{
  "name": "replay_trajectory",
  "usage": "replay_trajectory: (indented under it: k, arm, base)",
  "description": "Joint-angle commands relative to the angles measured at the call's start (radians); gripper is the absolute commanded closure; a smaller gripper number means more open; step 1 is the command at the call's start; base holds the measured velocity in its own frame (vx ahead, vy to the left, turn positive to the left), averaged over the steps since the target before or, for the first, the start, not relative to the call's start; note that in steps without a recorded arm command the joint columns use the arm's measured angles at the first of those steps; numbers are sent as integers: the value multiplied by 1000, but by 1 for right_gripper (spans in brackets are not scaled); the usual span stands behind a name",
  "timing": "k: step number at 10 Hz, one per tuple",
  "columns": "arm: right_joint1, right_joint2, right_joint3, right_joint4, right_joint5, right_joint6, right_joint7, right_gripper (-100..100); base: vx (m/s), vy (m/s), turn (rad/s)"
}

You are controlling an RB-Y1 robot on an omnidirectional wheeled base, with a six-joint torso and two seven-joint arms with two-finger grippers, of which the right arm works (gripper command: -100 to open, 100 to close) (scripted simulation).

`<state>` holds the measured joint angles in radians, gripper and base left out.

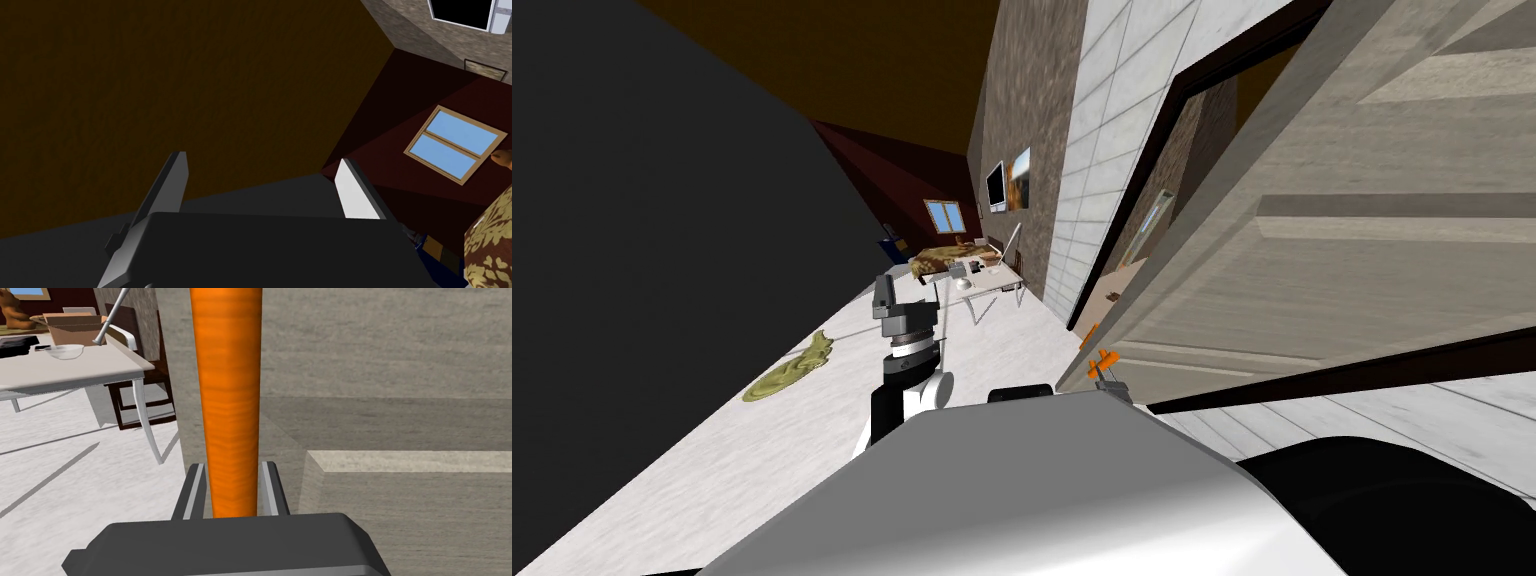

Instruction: Pull the door open

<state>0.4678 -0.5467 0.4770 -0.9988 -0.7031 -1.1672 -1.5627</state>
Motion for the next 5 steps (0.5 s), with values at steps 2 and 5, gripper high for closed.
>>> replay_trajectory:
  k: [2,5]
  arm:
    - [-1,-10,15,19,9,-18,-19,100]
    - [-6,-26,33,42,21,-43,-43,100]
  base:
    - [-177,-17,97]
    - [-211,-25,126]
